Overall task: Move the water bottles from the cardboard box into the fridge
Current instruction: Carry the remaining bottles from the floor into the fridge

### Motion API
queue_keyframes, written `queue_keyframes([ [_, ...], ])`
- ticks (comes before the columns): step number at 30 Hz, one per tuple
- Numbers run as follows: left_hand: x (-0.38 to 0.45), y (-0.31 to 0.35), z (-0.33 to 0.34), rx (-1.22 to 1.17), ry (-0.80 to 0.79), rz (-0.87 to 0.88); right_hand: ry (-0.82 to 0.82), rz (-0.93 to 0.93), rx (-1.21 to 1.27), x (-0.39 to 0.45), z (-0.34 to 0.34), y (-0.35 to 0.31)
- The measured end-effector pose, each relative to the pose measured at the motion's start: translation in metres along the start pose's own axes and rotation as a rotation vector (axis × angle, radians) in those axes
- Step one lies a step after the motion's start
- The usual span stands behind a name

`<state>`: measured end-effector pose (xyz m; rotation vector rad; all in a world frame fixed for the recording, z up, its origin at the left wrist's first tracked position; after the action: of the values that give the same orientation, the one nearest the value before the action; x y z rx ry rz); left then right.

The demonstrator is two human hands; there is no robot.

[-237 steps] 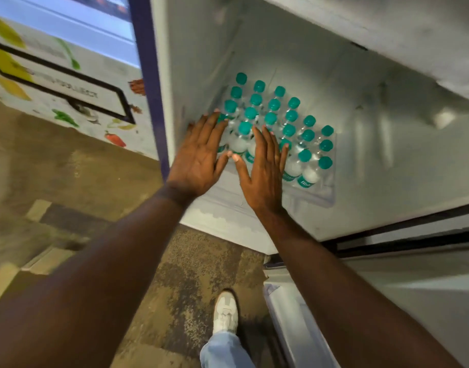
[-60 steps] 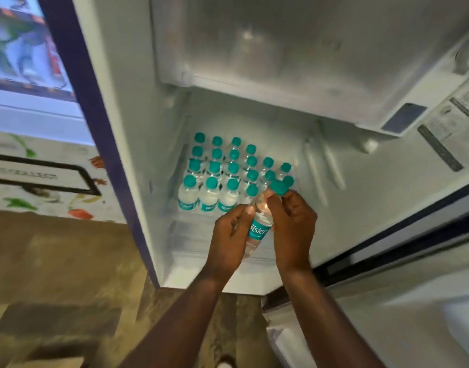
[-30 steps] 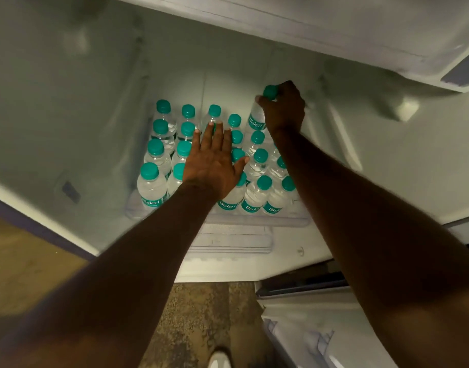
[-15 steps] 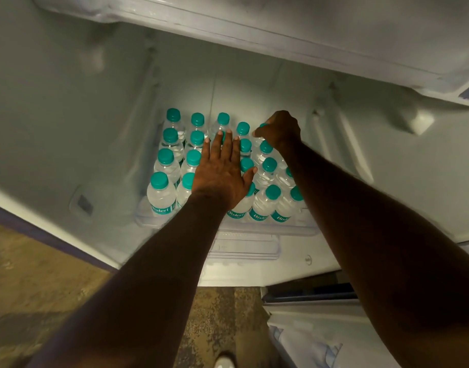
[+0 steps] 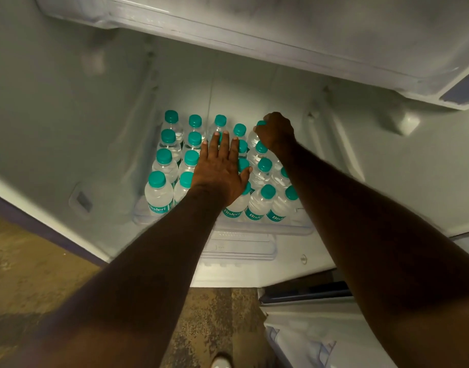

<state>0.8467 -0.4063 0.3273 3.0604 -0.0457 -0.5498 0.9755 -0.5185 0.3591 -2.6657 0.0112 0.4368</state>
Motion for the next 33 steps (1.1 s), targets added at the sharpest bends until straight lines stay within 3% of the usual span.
queue_keyframes([
  [11, -0.013, -0.006, -0.022, -0.005, 0.048, 0.093, 0.065, -0.103, -0.04, -0.039, -0.013, 0.002],
  [19, -0.047, -0.037, -0.056, 0.117, 0.229, 0.059, 0.166, -0.405, -0.515, -0.086, -0.028, -0.02],
  [33, -0.15, -0.054, -0.071, 0.079, 0.292, 0.089, 0.256, -0.384, -0.362, -0.203, -0.024, -0.028],
])
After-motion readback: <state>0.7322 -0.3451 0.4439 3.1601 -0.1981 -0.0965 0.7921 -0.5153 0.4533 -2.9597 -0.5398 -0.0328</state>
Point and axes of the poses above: each hand's wrist, its own x-axis towards the middle knuckle, its own z-axis out of the palm, y = z × x, the point moved 5 cm from there along x, towards the middle knuckle, and after that the axes turned 13 degrees about -y, right-handed, at the moved point
